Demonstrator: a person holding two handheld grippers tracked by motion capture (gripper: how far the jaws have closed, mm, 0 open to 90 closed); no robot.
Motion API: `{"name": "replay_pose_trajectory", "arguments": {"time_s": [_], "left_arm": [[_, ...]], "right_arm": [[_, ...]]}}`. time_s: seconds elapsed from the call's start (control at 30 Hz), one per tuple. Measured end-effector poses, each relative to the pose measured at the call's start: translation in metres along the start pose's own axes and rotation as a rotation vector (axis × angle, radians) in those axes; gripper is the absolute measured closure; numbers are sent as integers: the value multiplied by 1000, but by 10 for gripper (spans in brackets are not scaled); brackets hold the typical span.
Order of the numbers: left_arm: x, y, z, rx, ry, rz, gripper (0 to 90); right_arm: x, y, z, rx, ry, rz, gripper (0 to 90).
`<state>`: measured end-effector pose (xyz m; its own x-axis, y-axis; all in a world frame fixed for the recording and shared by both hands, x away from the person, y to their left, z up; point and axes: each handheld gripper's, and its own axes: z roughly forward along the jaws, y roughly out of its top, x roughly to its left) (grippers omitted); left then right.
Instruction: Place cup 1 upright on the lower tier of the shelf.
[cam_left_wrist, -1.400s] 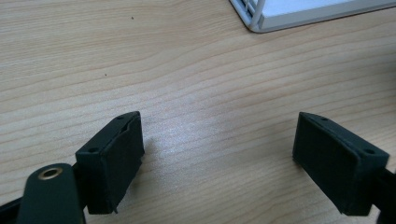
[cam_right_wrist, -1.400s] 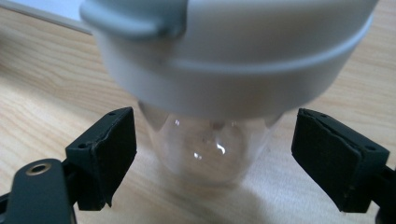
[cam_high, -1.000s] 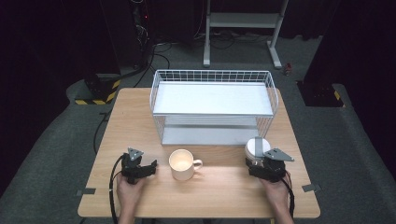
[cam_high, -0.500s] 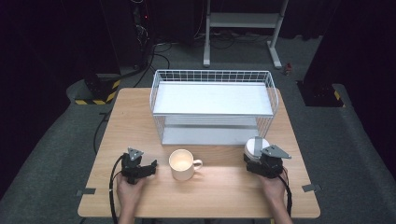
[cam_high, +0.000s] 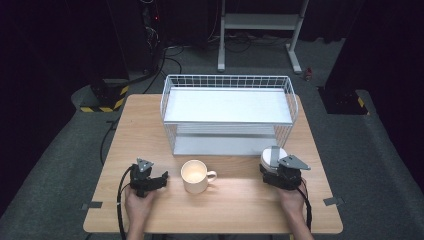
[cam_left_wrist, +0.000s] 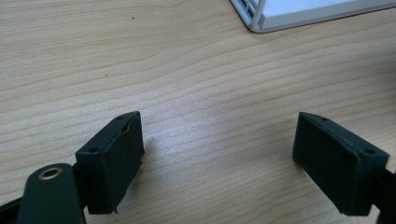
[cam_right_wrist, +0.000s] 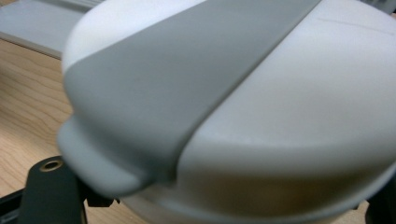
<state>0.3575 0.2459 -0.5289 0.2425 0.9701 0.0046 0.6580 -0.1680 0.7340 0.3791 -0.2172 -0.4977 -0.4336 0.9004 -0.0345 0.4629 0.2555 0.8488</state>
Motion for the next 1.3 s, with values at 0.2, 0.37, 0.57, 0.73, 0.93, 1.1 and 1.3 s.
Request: {"name": "replay_pose_trajectory", "arguments": {"time_s": [0.2, 0.37, 0.57, 0.73, 0.93, 1.1, 1.3], "left_arm": [[0, 0, 0, 0, 0, 0, 167], [0, 0, 0, 0, 0, 0, 168], [0, 0, 0, 0, 0, 0, 168], [0, 0, 0, 0, 1, 0, 168], [0, 0, 0, 0, 1, 0, 168], [0, 0, 0, 0, 1, 0, 168], [0, 0, 0, 0, 1, 0, 168]], "right_arm": [[2, 2, 1, -12, 13, 0, 182], [4, 7, 1, -21, 28, -1, 182], [7, 15, 4, -24, 43, -3, 182], [9, 23, 12, -26, 63, -4, 182], [13, 36, 22, -34, 81, 2, 183], [14, 45, 30, -44, 86, 12, 182], [15, 51, 42, -33, 79, 23, 183]]}}
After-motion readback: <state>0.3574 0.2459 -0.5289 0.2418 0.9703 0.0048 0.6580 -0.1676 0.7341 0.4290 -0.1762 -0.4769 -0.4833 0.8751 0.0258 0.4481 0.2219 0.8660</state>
